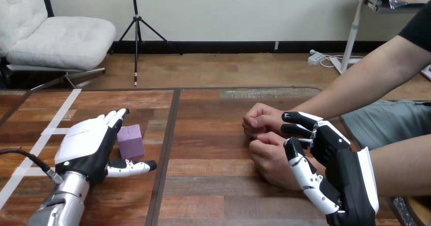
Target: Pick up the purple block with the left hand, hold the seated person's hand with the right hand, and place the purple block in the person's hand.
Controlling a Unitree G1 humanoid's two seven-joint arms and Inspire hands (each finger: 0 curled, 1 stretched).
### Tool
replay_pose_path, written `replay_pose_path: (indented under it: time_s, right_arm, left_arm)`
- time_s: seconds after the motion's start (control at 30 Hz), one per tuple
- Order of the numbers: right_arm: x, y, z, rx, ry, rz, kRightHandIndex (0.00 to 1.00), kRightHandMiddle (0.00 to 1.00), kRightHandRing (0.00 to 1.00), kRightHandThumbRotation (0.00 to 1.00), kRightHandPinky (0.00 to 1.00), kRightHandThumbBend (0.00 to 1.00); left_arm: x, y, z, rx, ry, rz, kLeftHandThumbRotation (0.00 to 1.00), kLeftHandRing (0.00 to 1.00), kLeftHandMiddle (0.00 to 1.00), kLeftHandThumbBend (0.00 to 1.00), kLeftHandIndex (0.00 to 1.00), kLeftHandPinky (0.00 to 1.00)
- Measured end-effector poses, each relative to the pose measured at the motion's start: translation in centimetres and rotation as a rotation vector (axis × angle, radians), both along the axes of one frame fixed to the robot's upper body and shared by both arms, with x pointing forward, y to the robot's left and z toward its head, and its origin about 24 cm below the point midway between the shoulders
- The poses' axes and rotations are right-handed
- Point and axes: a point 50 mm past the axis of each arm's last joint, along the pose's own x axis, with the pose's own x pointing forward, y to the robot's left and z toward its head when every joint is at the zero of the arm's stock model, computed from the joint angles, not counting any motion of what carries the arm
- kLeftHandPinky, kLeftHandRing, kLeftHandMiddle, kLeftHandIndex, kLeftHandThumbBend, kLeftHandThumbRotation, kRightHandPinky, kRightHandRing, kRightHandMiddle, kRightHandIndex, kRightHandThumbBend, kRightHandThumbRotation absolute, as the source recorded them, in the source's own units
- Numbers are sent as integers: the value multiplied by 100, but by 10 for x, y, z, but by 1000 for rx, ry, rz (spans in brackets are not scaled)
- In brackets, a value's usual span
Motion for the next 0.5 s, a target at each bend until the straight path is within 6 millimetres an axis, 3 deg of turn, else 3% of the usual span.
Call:
replay_pose_path:
  time_s: [0.5]
  right_arm:
    - [0, 0, -1, -2, -2, 2, 68, 74, 71, 46, 59, 37]
  left_arm:
    - [3, 1, -1, 7, -6, 15, 45, 92, 93, 77, 91, 92]
